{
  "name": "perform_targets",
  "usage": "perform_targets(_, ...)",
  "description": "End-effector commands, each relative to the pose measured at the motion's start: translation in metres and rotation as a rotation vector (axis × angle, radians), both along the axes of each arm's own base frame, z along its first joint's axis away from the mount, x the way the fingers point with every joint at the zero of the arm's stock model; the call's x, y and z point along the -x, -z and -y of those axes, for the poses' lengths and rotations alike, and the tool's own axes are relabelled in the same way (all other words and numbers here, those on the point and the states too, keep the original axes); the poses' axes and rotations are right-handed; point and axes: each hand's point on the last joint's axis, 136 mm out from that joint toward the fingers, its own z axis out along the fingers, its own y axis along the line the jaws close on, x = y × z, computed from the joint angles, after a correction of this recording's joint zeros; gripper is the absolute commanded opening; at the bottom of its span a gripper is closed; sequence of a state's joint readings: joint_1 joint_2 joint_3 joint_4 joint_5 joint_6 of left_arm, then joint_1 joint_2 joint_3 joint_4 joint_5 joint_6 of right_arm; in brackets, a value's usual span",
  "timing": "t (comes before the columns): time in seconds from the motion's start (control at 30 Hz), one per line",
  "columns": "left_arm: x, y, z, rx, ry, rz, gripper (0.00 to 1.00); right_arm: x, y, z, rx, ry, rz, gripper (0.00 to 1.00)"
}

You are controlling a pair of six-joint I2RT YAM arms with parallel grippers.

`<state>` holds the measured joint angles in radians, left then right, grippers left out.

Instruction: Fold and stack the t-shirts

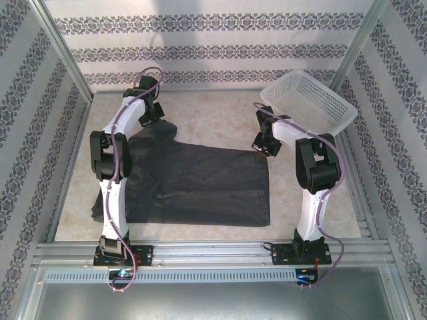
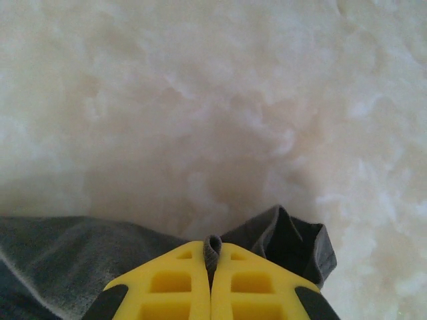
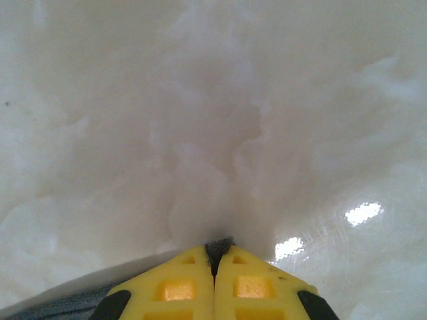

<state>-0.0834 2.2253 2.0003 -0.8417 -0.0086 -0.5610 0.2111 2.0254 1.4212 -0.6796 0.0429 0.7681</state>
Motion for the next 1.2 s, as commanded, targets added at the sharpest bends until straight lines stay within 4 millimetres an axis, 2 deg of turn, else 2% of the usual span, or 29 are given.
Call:
perform_targets(0.0,0.016,-0.032,-0.008,-0.005,-0.03,0.06,0.0,-0.007,-0.03,0.001,0.002,-0.07,0.096,0.0)
perform_targets(0.17,0.056,-0.043,-0.017,0.014,-0.078,0.074,0.0,-0.004,-0.05,-0.004,-0.014,-0.132,0.15,0.0)
perform_targets(0.37,0.114,-0.058,-0.037,0.031,-0.18,0.096,0.0,0.014,-0.063,-0.008,-0.011,-0.186,0.184,0.0)
perform_targets(0.47,0.146,-0.068,-0.048,0.015,-0.23,0.12,0.0,0.027,-0.072,-0.01,0.01,-0.234,0.201,0.0)
perform_targets(0.67,0.225,-0.08,-0.07,-0.063,-0.329,0.123,0.0,0.061,-0.073,-0.007,0.024,-0.276,0.195,0.0)
perform_targets(0.77,0.265,-0.078,-0.08,-0.101,-0.383,0.123,0.0,0.078,-0.068,-0.007,0.014,-0.294,0.178,0.0)
perform_targets(0.93,0.32,-0.069,-0.091,-0.137,-0.464,0.109,0.0,0.109,-0.056,-0.007,0.013,-0.324,0.127,0.0)
perform_targets(1.03,0.344,-0.055,-0.092,-0.133,-0.506,0.084,0.0,0.128,-0.046,-0.008,-0.008,-0.325,0.09,0.0)
perform_targets(1.17,0.366,-0.036,-0.093,-0.122,-0.562,0.045,0.0,0.146,-0.034,-0.015,-0.042,-0.348,0.03,0.0)
